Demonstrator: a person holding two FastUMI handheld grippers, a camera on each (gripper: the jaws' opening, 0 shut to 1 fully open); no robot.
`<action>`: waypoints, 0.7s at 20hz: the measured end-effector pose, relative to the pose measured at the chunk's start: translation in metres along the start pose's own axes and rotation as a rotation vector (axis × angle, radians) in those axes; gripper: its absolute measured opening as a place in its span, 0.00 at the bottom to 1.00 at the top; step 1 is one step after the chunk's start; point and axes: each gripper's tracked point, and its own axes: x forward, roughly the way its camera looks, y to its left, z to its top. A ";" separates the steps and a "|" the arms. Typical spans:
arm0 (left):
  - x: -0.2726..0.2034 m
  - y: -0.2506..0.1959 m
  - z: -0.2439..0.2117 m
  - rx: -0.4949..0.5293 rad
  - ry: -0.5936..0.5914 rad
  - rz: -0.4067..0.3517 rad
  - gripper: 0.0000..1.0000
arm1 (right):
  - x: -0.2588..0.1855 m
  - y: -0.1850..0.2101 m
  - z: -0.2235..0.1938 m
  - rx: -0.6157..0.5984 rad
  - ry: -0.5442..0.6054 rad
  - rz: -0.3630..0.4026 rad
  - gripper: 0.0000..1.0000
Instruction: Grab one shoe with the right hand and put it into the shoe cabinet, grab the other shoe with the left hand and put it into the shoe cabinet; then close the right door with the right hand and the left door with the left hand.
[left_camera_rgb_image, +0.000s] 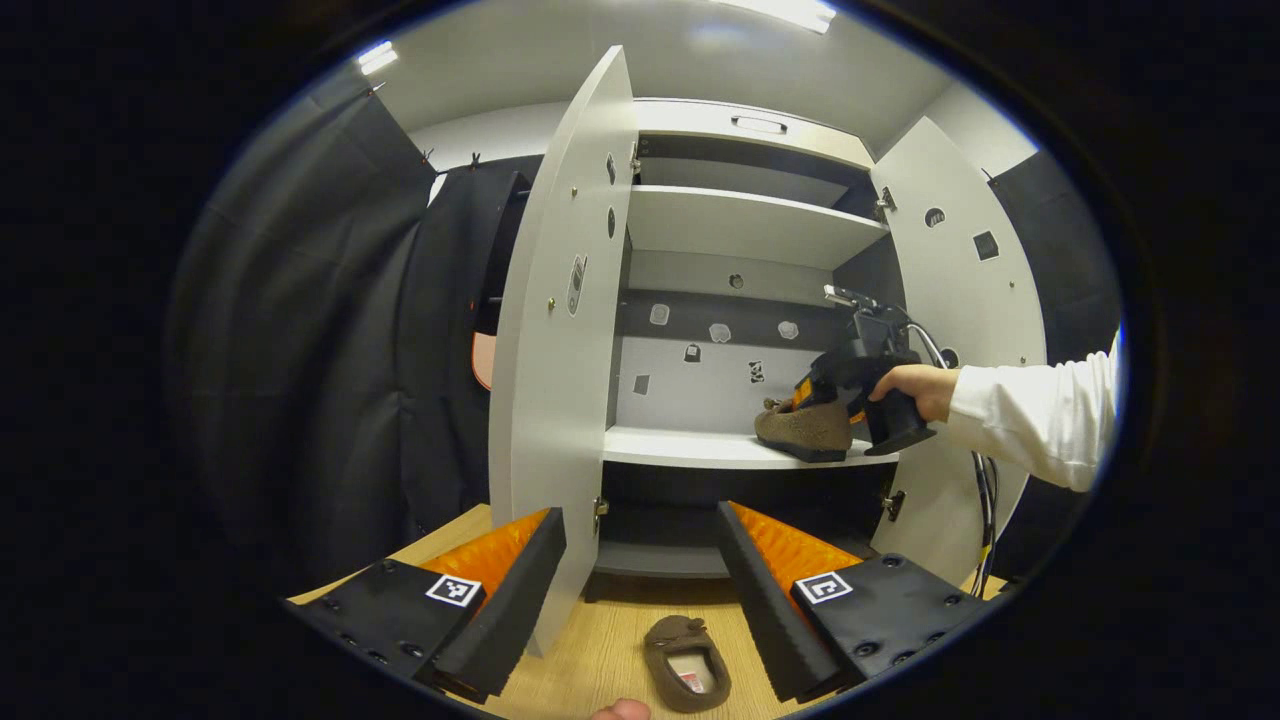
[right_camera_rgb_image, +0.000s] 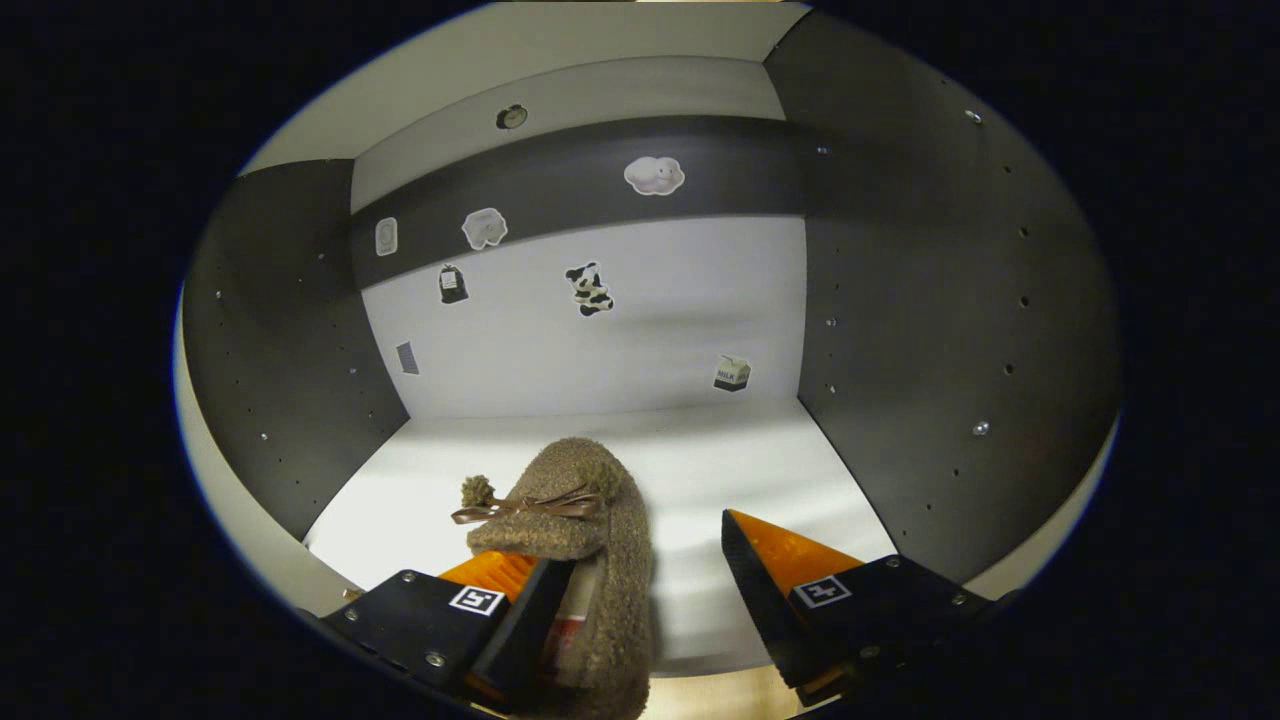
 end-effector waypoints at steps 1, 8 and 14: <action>0.001 0.001 -0.001 0.001 0.001 0.001 0.98 | -0.008 0.002 0.003 0.007 -0.011 0.013 0.89; 0.006 -0.009 -0.007 -0.005 0.019 -0.029 0.98 | -0.012 0.013 -0.006 0.041 0.007 0.059 0.89; 0.000 -0.012 -0.014 0.019 0.028 -0.030 0.98 | -0.037 0.026 -0.006 0.047 -0.068 0.128 0.92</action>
